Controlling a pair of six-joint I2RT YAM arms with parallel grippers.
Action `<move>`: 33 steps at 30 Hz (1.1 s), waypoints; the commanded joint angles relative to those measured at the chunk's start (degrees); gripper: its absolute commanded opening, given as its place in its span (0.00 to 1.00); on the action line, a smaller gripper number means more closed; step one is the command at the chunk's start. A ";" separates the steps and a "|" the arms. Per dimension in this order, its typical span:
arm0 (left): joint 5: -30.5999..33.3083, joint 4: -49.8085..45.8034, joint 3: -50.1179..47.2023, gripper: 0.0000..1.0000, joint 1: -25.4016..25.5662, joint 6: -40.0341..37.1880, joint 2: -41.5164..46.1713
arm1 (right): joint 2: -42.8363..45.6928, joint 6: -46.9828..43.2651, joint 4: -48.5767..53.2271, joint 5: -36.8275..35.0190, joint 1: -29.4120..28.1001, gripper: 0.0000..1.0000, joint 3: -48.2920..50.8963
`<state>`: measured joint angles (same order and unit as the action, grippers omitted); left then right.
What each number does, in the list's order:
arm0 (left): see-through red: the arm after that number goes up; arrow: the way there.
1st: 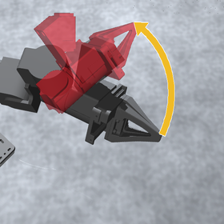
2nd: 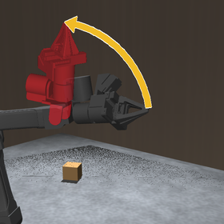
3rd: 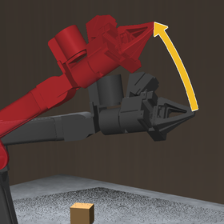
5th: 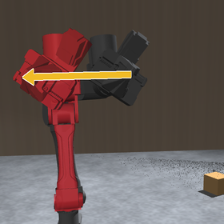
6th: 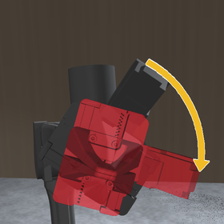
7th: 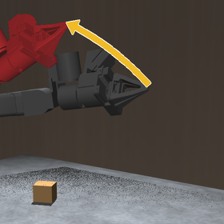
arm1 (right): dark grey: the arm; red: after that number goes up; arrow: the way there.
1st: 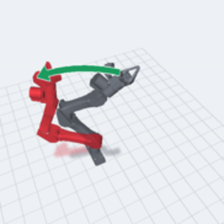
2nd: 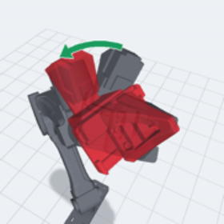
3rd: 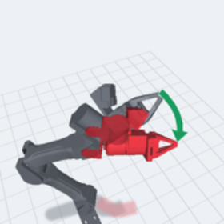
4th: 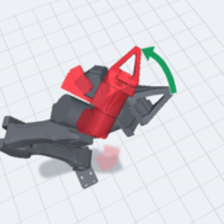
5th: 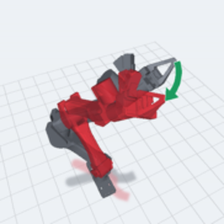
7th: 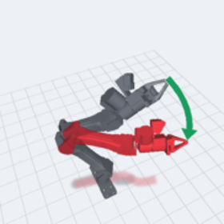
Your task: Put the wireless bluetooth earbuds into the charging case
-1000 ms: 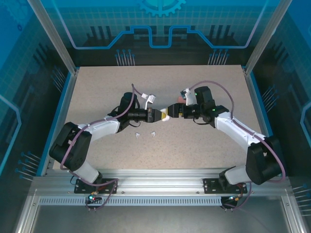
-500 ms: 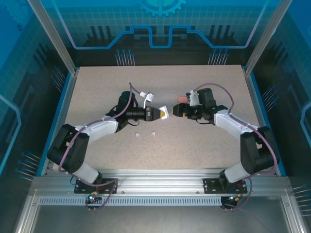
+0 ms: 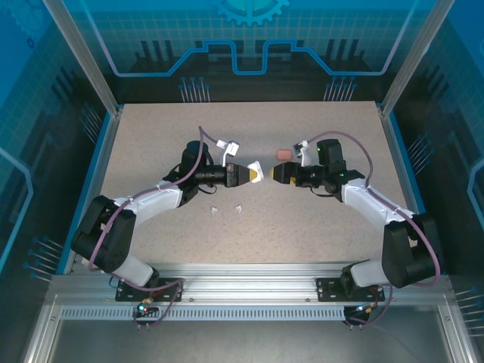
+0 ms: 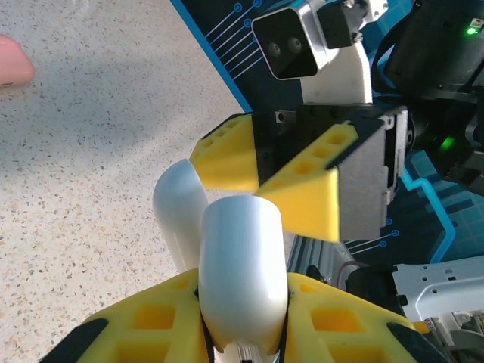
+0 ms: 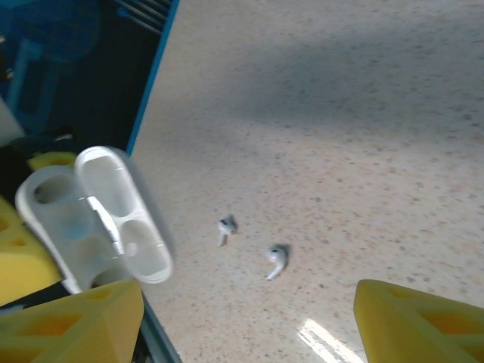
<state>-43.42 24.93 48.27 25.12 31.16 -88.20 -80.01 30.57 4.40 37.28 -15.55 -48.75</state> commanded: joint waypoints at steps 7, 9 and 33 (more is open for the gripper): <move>-1.81 5.18 -0.54 0.00 0.00 1.88 -1.44 | -5.30 0.59 -2.87 3.31 -4.18 0.60 -4.28; -1.76 5.71 -0.85 0.00 -0.03 2.26 -1.54 | -5.78 0.97 -3.34 3.12 -4.53 0.58 -4.55; -1.05 7.98 -1.84 0.06 0.33 3.84 -2.91 | -8.59 2.05 -4.85 5.08 -5.10 0.00 -6.98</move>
<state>-43.31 31.62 46.70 25.06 34.89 -90.39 -88.49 32.34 0.75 40.93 -20.21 -54.65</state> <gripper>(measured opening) 0.235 0.060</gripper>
